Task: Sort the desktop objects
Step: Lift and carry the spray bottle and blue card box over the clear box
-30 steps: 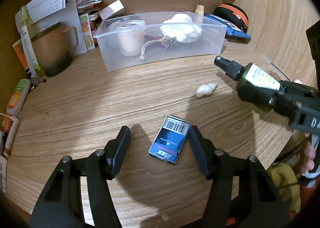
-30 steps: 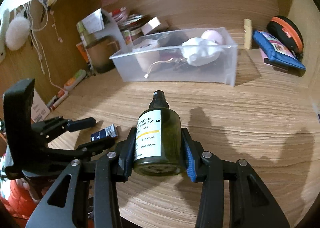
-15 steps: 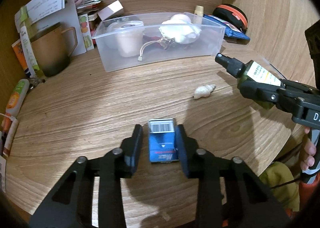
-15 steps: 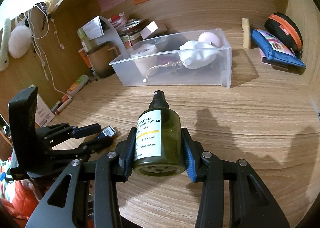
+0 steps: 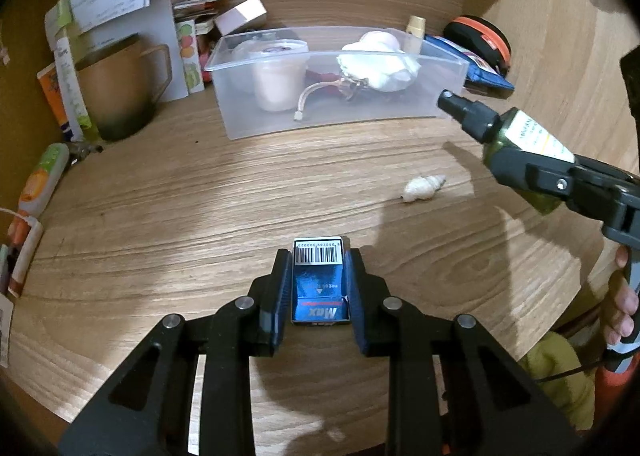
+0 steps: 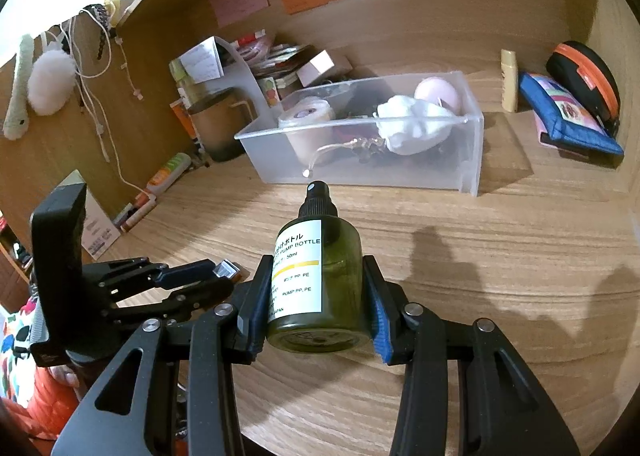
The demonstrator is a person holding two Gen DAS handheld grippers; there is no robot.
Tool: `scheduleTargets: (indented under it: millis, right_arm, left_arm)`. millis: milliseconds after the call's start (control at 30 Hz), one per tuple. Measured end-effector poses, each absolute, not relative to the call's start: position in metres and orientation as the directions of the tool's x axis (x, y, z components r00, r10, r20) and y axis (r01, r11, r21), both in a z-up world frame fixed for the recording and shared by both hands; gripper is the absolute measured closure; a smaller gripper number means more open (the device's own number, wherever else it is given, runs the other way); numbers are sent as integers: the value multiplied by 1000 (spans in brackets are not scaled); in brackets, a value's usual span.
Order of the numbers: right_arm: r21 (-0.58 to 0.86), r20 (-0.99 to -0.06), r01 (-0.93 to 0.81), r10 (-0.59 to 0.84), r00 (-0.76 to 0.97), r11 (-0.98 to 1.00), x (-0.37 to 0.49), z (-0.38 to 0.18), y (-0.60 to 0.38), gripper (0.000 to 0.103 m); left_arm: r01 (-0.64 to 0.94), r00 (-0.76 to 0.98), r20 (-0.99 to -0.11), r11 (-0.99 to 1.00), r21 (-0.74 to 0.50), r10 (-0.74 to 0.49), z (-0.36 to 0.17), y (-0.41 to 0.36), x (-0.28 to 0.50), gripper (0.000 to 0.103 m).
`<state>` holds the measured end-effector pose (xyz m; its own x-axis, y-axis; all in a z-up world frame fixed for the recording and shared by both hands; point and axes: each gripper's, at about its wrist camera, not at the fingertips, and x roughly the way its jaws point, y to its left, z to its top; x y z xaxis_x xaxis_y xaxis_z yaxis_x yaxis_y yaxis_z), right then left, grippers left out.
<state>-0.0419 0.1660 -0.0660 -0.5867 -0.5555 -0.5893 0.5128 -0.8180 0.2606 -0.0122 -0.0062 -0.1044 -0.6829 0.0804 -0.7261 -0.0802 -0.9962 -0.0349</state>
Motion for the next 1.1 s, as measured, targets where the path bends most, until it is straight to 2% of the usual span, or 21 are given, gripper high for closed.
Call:
scheduleTargets:
  millis: [333,1100]
  right_arm:
    - [242,-549,529,-564,-616,-813,-40,-45,165,65]
    - [222,-480,498,-539,-692,-838,-65,-6,183,65]
  left_arm:
    - [-45,-727,-684,-998,-32,55,-80,-14,-16,77]
    - [-97,-829,-553,-995,-4,83,-6,-12,-51,77]
